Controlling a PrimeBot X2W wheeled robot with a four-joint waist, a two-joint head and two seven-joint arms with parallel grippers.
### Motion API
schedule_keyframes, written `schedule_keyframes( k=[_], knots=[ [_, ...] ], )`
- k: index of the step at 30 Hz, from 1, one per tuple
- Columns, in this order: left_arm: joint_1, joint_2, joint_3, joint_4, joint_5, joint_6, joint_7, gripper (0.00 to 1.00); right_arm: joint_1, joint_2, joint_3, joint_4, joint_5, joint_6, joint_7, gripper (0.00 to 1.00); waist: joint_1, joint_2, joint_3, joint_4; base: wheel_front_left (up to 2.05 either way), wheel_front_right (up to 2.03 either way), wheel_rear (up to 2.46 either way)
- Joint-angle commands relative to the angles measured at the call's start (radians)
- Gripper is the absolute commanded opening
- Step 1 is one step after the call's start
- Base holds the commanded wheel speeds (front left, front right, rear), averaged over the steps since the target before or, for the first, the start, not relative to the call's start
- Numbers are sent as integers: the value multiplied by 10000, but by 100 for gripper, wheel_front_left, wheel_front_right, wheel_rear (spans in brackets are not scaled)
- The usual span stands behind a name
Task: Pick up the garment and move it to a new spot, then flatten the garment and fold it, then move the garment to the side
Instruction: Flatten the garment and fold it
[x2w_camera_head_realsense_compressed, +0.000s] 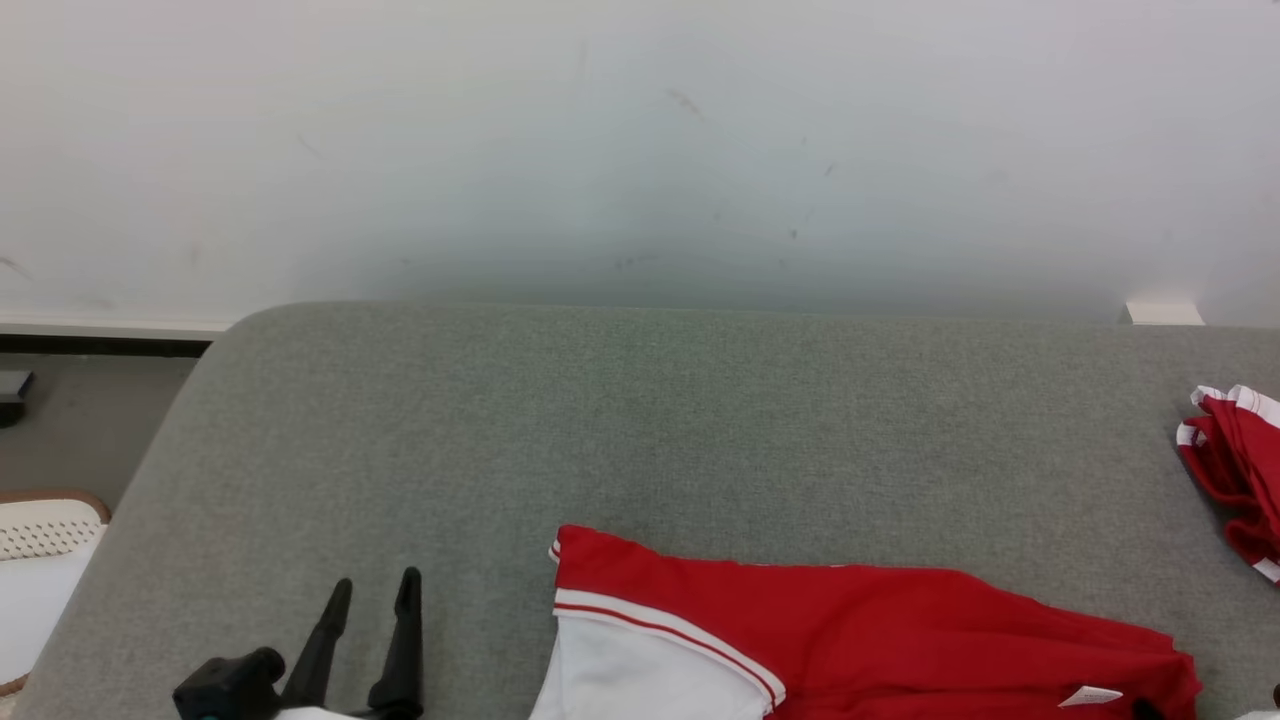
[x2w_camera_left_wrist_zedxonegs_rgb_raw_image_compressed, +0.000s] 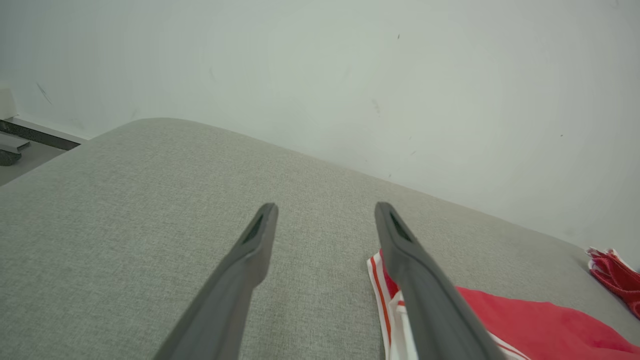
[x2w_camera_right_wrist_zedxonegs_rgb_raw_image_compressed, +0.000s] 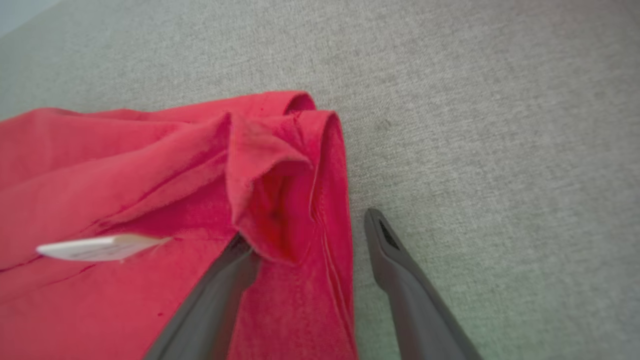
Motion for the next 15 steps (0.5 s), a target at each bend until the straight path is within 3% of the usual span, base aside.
schedule_keyframes(
  k=[1, 5, 7, 8, 9, 10, 15],
  knots=[
    [-24, -35, 65, 64, 46, -64, -3, 100, 22, 289, 227, 284, 223, -25, 421, 100, 0, 0, 8, 35, 0, 0, 0],
    [-69, -120, 159, 212, 151, -169, -3, 100, -82, 511, 674, 179, 724, 42, 1096, 100, 0, 0, 11, 106, 0, 0, 0],
    [-84, -148, 198, 268, 211, -186, -3, 100, -127, 560, 830, -16, 1036, 47, 1276, 65, 0, 0, 1, 135, 0, 0, 0],
    [-82, -154, 224, 303, 224, -216, -3, 100, -152, 532, 854, -127, 1174, 47, 1295, 18, 0, 0, -6, 151, 0, 0, 0],
    [-82, -154, 224, 303, 224, -216, -3, 100, -152, 532, 854, -127, 1174, 47, 1295, 18, 0, 0, -6, 151, 0, 0, 0],
    [-82, -171, 243, 335, 228, -243, -3, 100, -171, 465, 855, -220, 1292, 47, 1289, 0, 0, 0, -14, 164, 0, 0, 0],
    [-7, -240, 308, 457, 308, -261, -3, 100, -173, -39, 848, -478, 1833, 12, 1444, 0, 0, 0, -67, 186, 0, 0, 0]
  ],
)
